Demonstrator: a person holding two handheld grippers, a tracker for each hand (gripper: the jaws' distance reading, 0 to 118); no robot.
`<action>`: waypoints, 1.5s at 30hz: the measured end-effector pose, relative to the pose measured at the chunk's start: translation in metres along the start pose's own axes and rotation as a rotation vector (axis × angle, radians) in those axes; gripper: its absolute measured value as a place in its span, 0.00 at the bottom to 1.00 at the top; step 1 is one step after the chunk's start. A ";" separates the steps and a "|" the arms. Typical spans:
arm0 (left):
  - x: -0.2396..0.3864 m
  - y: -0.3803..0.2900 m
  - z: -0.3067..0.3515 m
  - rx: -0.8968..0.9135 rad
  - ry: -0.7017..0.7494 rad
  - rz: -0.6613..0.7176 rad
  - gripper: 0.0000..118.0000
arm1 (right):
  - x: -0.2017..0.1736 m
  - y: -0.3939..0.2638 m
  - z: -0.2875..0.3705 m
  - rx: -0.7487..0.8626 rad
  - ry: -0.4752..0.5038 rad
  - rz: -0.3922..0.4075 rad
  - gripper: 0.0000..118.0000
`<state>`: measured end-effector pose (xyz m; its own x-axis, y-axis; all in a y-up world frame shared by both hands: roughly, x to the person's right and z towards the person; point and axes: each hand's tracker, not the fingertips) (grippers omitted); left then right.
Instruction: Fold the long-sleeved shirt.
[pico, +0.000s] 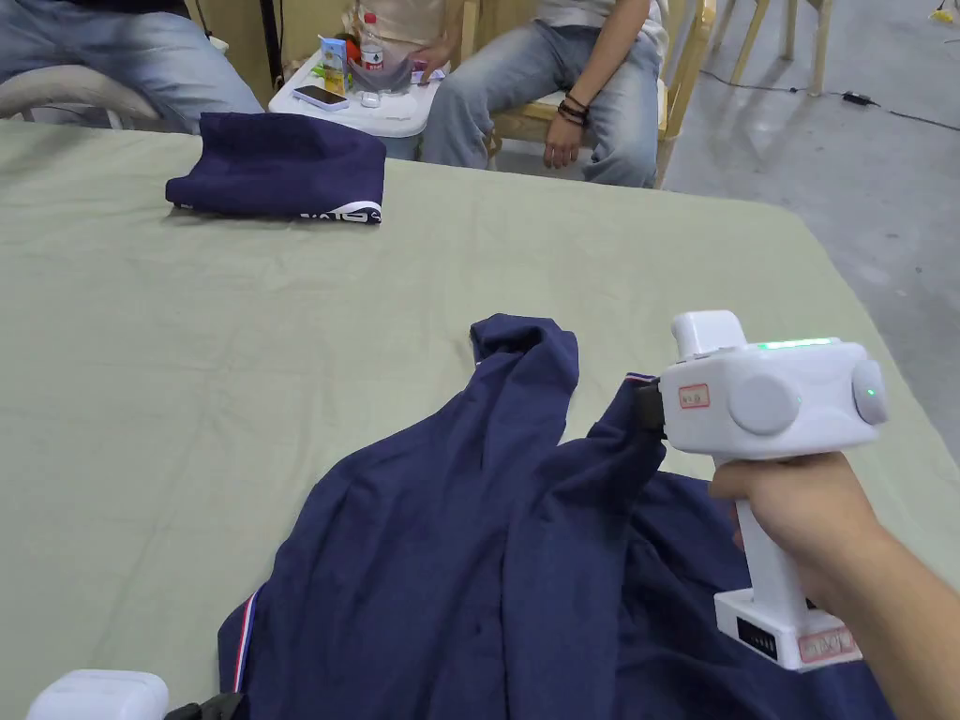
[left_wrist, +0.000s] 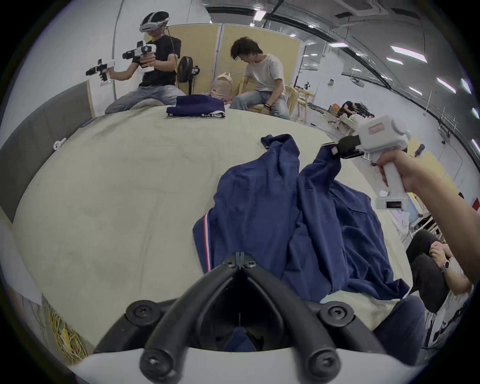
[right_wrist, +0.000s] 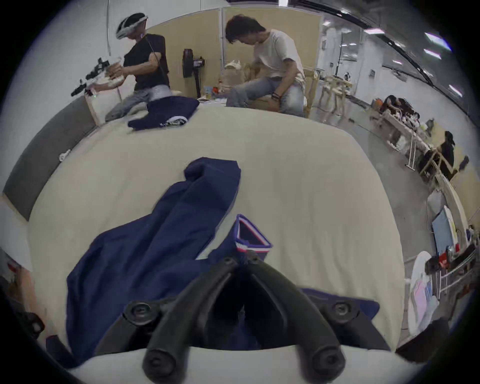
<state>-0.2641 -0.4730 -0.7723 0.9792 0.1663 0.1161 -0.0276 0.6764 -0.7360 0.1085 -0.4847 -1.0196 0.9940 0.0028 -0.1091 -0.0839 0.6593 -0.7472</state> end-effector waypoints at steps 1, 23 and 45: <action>-0.002 -0.002 0.011 0.009 -0.002 0.001 0.00 | -0.003 -0.010 0.024 0.027 0.020 0.007 0.02; 0.054 -0.106 0.093 -0.035 -0.078 -0.090 0.00 | -0.057 -0.336 0.238 -0.184 0.145 -0.142 0.51; 0.051 -0.055 0.035 0.013 -0.044 -0.047 0.00 | 0.019 -0.298 0.212 0.045 -0.083 -0.274 0.01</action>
<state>-0.2197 -0.4769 -0.7027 0.9697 0.1655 0.1798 0.0152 0.6937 -0.7201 0.1668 -0.5214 -0.6603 0.9817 -0.1195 0.1481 0.1896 0.6766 -0.7115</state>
